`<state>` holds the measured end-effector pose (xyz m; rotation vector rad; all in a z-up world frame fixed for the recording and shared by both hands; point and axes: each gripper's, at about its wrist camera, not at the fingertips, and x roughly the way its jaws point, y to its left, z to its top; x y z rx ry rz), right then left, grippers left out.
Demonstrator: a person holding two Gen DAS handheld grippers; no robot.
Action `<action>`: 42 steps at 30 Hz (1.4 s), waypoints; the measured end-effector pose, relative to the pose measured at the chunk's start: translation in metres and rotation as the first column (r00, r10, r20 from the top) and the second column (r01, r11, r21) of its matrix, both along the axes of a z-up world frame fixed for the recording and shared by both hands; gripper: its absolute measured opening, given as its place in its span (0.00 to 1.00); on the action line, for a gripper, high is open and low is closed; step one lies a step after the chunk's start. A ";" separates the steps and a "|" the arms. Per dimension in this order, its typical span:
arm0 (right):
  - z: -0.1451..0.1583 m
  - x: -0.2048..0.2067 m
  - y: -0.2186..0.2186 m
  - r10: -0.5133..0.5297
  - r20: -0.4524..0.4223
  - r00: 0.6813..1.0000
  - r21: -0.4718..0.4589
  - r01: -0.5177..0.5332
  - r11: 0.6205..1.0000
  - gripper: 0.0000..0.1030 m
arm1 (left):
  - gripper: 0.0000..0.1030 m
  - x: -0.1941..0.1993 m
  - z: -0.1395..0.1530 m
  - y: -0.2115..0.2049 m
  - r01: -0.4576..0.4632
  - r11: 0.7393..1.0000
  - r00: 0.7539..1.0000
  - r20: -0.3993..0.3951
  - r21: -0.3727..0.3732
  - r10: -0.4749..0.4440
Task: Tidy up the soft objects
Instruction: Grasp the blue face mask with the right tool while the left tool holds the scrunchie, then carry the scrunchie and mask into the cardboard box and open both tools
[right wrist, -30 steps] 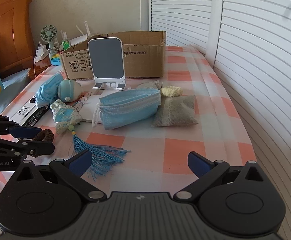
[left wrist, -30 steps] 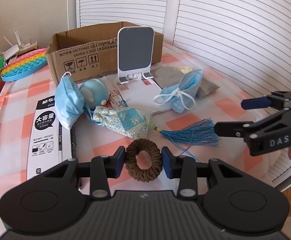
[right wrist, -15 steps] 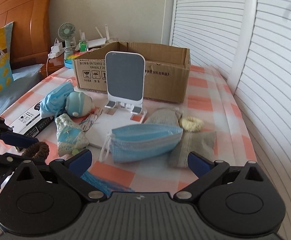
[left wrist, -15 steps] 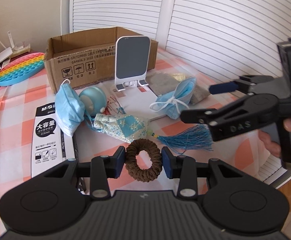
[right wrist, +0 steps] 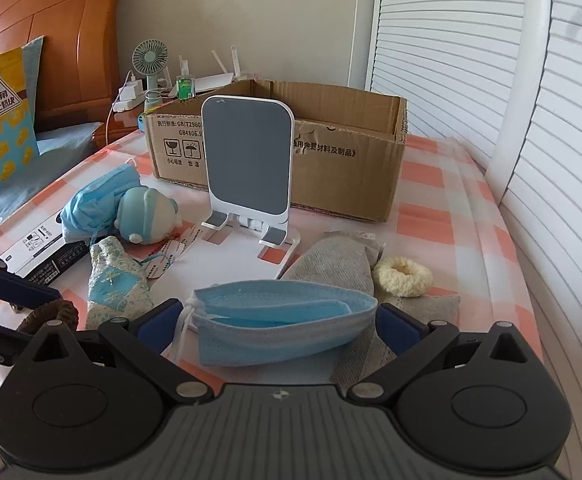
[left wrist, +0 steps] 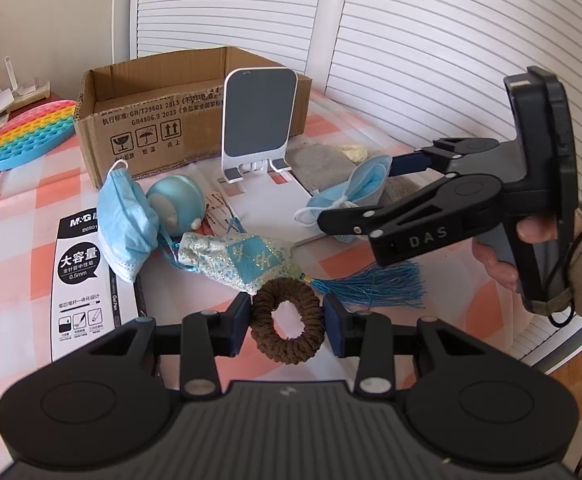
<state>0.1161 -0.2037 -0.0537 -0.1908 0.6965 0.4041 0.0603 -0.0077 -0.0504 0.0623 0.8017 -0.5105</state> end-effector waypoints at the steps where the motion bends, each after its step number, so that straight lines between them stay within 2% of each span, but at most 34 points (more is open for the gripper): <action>1: -0.001 0.001 0.000 0.001 -0.001 1.000 0.001 -0.001 1.000 1.00 | 0.37 0.001 0.000 0.000 0.001 1.000 1.000 -0.002 0.003 -0.001; 3: -0.002 0.002 0.002 0.001 -0.002 1.000 0.002 -0.001 1.000 0.98 | 0.37 0.001 0.000 -0.001 0.004 1.000 1.000 -0.003 0.007 -0.004; 5: -0.002 0.002 0.004 0.001 -0.002 1.000 -0.012 -0.001 1.000 0.94 | 0.37 0.001 -0.001 -0.001 0.007 1.000 1.000 -0.005 0.010 -0.007; 6: -0.002 0.002 0.005 -0.001 -0.001 1.000 -0.022 0.001 1.000 0.88 | 0.37 0.001 -0.001 -0.001 0.007 1.000 1.000 -0.006 0.011 -0.007; 17: 0.013 -0.014 0.005 -0.028 0.004 1.000 -0.025 0.028 0.999 0.78 | 0.37 -0.002 0.003 0.001 0.001 1.000 1.000 -0.011 0.027 -0.001; 22: 0.023 -0.024 0.004 -0.023 -0.014 1.000 -0.012 0.023 1.000 0.68 | 0.37 -0.008 0.010 0.005 -0.006 1.000 1.000 -0.007 0.030 0.006; 30: 0.045 -0.046 0.008 0.023 -0.040 0.999 0.039 -0.021 0.999 0.67 | 0.37 -0.013 0.028 0.009 -0.016 0.999 1.000 0.016 0.030 0.015; 34: 0.055 -0.054 0.014 0.046 -0.029 0.999 0.033 -0.045 0.998 0.67 | 0.37 -0.010 0.038 0.011 -0.015 1.000 1.000 0.021 0.009 0.015; 38: 0.062 -0.051 0.016 0.021 -0.020 1.000 0.018 -0.020 1.000 0.67 | 0.37 -0.003 0.049 0.012 -0.017 1.000 0.999 0.034 0.005 0.017; 42: 0.067 -0.042 0.013 -0.017 -0.013 1.000 -0.019 0.017 1.000 0.67 | 0.37 0.009 0.059 0.014 -0.032 0.999 0.998 0.054 0.031 0.031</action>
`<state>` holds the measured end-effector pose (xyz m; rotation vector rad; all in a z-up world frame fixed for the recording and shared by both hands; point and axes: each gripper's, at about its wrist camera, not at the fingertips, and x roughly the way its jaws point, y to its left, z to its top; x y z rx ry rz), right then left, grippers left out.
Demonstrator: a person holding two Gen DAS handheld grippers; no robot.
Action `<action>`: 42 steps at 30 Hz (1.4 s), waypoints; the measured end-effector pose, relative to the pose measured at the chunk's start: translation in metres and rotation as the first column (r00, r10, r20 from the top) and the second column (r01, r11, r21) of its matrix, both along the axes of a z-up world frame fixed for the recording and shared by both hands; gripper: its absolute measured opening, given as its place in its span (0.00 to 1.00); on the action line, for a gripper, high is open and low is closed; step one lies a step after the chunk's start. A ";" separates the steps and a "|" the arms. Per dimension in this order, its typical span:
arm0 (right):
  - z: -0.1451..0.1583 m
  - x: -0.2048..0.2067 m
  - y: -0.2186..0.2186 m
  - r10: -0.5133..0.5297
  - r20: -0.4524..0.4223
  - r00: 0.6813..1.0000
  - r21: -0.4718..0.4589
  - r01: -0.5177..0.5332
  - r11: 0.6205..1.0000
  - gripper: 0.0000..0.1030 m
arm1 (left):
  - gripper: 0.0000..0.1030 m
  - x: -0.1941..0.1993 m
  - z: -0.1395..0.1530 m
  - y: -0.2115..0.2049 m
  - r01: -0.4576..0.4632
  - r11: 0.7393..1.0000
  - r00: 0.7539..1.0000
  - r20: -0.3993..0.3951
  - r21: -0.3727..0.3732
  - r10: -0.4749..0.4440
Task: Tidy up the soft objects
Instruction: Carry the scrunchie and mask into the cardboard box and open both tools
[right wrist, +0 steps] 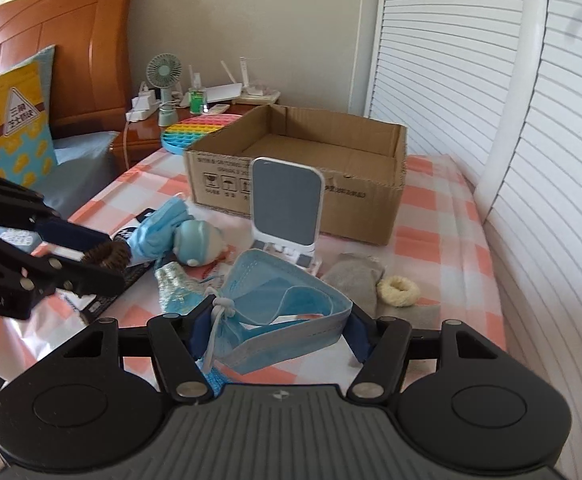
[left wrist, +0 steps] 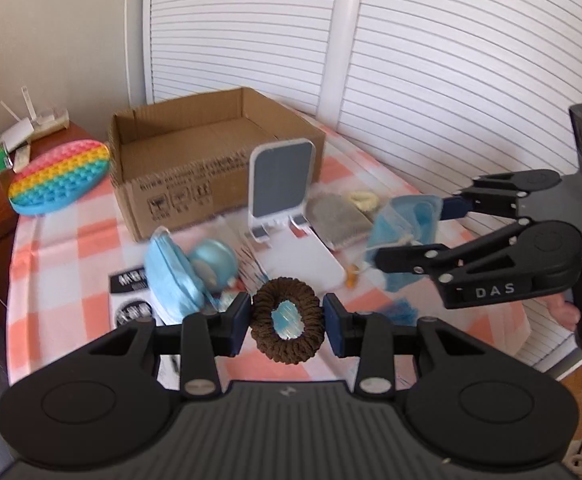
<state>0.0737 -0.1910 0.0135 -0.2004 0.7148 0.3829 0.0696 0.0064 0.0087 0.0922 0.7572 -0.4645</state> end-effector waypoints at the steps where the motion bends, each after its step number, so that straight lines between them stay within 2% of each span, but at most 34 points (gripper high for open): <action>1: 0.001 0.003 -0.002 -0.010 -0.001 1.000 -0.005 0.010 1.000 0.67 | 0.37 0.004 0.002 0.001 -0.004 1.000 1.000 0.004 0.008 0.004; 6: -0.001 0.024 -0.020 -0.092 -0.020 0.996 -0.021 0.092 0.996 0.67 | 0.37 0.030 0.009 0.010 -0.041 0.998 0.999 0.023 0.042 0.040; 11: 0.007 0.046 -0.035 -0.131 -0.009 0.991 -0.019 0.131 0.991 0.67 | 0.37 0.063 0.017 0.017 -0.067 0.996 0.998 0.023 0.064 0.066; 21: 0.033 0.099 -0.034 -0.115 0.044 0.992 -0.022 0.116 0.993 0.67 | 0.37 0.138 0.042 0.008 -0.092 0.991 0.994 0.074 0.099 0.085; 30: 0.047 0.153 -0.018 -0.068 0.062 0.996 -0.035 0.070 0.997 0.67 | 0.37 0.204 0.033 -0.010 -0.122 0.986 0.991 0.060 0.110 0.116; 33: 0.046 0.168 -0.008 -0.042 0.058 0.997 -0.051 0.045 0.998 0.67 | 0.43 0.217 0.030 -0.013 -0.129 0.986 0.991 0.059 0.101 0.124; 35: 0.044 0.179 -0.001 -0.027 0.053 0.998 -0.060 0.030 0.998 0.67 | 0.66 0.226 0.028 -0.015 -0.128 0.987 0.991 0.055 0.098 0.123; 38: 0.043 0.192 0.007 -0.009 0.045 0.999 -0.059 0.012 0.998 0.67 | 0.89 0.231 0.028 -0.013 -0.141 0.986 0.987 0.090 0.087 0.133; 42: 0.041 0.215 0.017 0.005 0.029 1.000 -0.047 -0.004 0.999 0.67 | 0.95 0.225 0.033 -0.004 -0.148 0.984 0.979 0.156 0.102 0.131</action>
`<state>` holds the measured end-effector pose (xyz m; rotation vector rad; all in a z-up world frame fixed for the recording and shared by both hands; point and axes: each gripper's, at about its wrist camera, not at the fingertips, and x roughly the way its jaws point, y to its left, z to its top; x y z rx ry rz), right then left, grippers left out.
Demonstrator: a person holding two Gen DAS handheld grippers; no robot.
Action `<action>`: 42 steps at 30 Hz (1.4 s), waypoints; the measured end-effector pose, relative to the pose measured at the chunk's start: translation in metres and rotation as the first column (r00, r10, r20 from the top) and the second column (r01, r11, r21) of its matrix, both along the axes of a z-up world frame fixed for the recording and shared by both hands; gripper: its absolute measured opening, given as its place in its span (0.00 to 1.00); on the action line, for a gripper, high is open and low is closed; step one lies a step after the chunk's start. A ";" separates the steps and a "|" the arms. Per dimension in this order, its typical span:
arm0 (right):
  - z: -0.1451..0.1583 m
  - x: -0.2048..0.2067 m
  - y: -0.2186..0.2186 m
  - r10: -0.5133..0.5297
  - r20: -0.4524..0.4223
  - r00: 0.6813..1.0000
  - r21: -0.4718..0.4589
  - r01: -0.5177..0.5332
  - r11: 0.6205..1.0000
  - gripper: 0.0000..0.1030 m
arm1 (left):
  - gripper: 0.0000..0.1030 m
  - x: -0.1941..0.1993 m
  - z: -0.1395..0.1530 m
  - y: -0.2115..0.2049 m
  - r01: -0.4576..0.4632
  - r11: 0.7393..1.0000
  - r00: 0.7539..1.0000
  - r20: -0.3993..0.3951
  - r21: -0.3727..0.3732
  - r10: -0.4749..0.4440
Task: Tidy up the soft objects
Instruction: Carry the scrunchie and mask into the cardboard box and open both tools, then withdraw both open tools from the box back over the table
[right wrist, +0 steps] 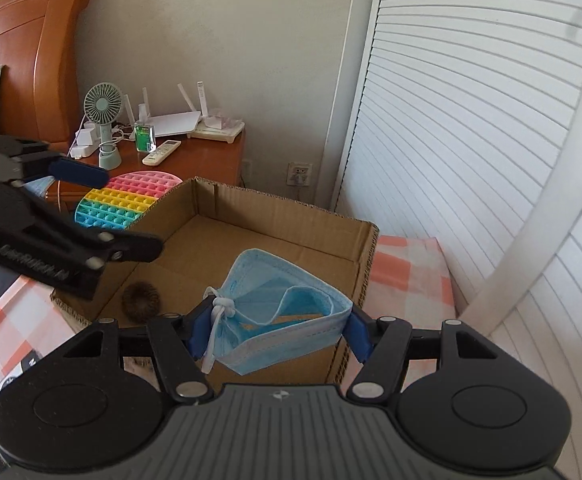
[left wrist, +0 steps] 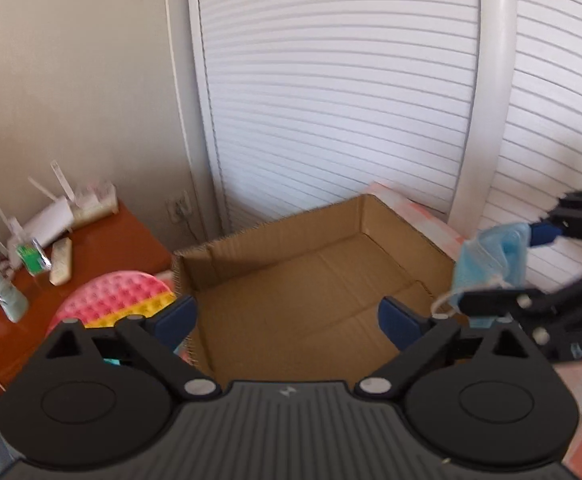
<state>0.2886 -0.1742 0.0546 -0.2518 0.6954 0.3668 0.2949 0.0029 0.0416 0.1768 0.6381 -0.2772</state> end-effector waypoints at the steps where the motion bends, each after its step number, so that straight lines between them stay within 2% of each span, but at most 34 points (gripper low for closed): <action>1: 0.000 0.006 0.003 0.002 -0.003 1.000 0.002 -0.002 1.000 0.67 | 0.96 -0.004 0.000 0.003 -0.006 1.000 1.000 0.010 0.019 0.006; 3: 0.000 0.017 0.008 -0.001 -0.003 1.000 0.006 0.001 1.000 0.68 | 0.96 -0.012 0.001 0.009 -0.010 0.999 1.000 0.029 0.045 0.009; 5: 0.002 0.028 0.013 -0.006 -0.009 1.000 0.024 0.006 1.000 0.74 | 0.98 -0.023 0.002 0.014 -0.010 0.998 1.000 0.028 0.060 0.008; 7: 0.005 0.033 0.017 0.001 0.003 1.000 0.039 -0.001 0.999 0.95 | 0.98 -0.033 0.003 0.021 -0.011 0.998 1.000 0.026 0.058 0.010; 8: 0.007 0.034 0.019 -0.006 0.014 1.000 0.040 0.005 0.999 1.00 | 0.98 -0.039 0.004 0.024 -0.011 0.999 1.000 0.023 0.053 0.009; 17: 0.022 -0.002 0.020 0.009 0.039 0.999 0.057 -0.011 0.998 1.00 | 0.98 -0.094 0.011 0.042 -0.032 0.999 0.999 -0.006 -0.020 0.032; 24: 0.031 -0.057 0.014 0.031 0.079 0.996 0.059 -0.036 0.998 1.00 | 0.98 -0.137 0.008 0.044 -0.058 0.997 0.998 -0.009 -0.046 0.058; 28: 0.029 -0.092 0.007 0.044 0.095 0.994 0.089 -0.053 0.995 1.00 | 0.99 -0.162 0.002 0.045 -0.107 0.993 0.994 0.013 -0.042 0.108; 34: 0.005 -0.144 0.001 0.062 0.122 0.991 0.118 -0.077 0.990 1.00 | 0.99 -0.196 -0.014 0.038 -0.169 0.985 0.985 0.014 -0.045 0.170; 42: -0.051 -0.190 0.011 0.144 0.043 0.989 0.095 -0.147 0.985 1.00 | 0.99 -0.222 -0.028 0.029 -0.182 0.983 0.983 -0.001 -0.017 0.182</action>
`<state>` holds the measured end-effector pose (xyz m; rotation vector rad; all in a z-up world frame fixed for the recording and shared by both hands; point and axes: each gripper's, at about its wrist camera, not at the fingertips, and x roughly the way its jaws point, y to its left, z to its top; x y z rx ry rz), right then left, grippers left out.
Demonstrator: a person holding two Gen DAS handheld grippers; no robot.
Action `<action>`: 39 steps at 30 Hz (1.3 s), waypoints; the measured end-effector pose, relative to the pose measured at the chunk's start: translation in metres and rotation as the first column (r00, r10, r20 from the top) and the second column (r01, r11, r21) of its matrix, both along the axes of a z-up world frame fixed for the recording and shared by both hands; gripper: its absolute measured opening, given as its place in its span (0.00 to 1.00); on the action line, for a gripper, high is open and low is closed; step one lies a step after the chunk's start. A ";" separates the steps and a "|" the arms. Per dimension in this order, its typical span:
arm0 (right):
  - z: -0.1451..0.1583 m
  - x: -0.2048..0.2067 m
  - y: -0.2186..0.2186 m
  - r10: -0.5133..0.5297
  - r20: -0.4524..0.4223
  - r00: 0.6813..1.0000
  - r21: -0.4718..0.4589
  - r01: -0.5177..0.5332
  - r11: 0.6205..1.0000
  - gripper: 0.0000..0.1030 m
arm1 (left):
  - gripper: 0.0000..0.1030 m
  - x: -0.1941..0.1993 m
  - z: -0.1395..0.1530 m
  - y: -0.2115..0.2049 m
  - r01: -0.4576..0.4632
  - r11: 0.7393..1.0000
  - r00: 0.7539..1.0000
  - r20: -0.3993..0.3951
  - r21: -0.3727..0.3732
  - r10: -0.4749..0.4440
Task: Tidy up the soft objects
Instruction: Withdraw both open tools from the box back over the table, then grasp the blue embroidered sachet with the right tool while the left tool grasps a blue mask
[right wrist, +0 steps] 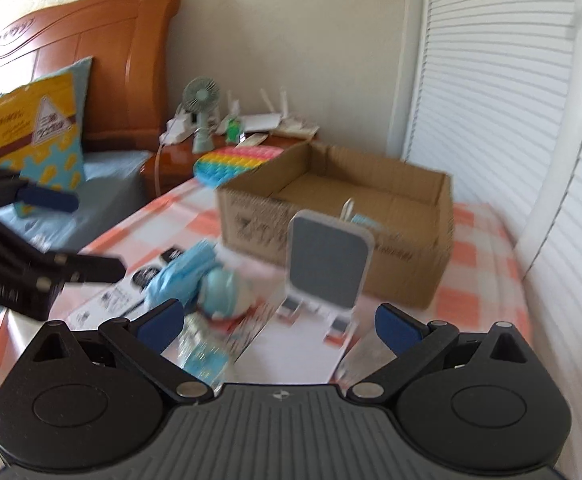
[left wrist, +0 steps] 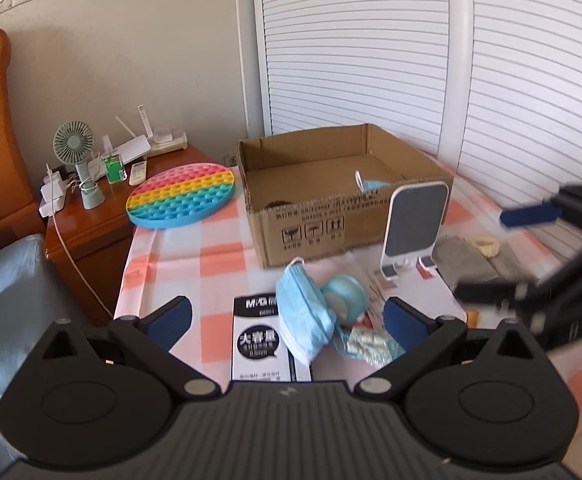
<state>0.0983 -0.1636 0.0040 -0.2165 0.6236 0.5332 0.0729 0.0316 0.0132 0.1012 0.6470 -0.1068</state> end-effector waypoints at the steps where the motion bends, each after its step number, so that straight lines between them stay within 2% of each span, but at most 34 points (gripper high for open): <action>1: -0.006 -0.002 0.002 0.009 -0.012 1.000 0.002 -0.009 1.000 1.00 | 0.99 -0.001 -0.001 0.001 -0.003 1.000 1.000 -0.004 -0.003 0.003; 5: -0.024 -0.005 0.016 0.053 -0.055 0.997 -0.015 -0.054 0.998 0.93 | 0.99 -0.003 -0.004 0.004 -0.018 1.000 1.000 -0.017 -0.018 0.017; 7: -0.030 -0.003 0.025 0.075 -0.070 0.995 -0.037 -0.078 0.996 0.84 | 0.99 -0.003 -0.006 0.007 -0.038 0.999 0.999 -0.025 -0.022 0.038; 13: -0.044 -0.002 0.045 0.128 -0.092 0.987 -0.077 -0.135 0.988 0.73 | 0.99 -0.003 -0.013 0.018 -0.056 0.997 0.997 -0.050 -0.051 0.053; 20: -0.057 0.002 0.058 0.142 -0.105 0.984 -0.131 -0.155 0.979 0.60 | 0.99 -0.001 -0.020 0.023 -0.056 0.996 0.996 -0.071 -0.070 0.051; 23: -0.059 0.003 0.058 0.143 -0.113 0.983 -0.137 -0.158 0.978 0.47 | 0.99 0.000 -0.022 0.023 -0.052 0.996 0.996 -0.076 -0.072 0.046; 28: -0.060 -0.001 0.058 0.148 -0.104 0.983 -0.159 -0.164 0.974 0.43 | 0.99 0.001 -0.024 0.022 -0.043 0.996 0.996 -0.084 -0.074 0.037; 39: -0.056 -0.022 0.040 0.132 -0.131 0.983 -0.155 -0.151 0.976 0.43 | 0.98 0.011 -0.028 0.009 0.005 0.998 0.996 -0.086 -0.057 -0.010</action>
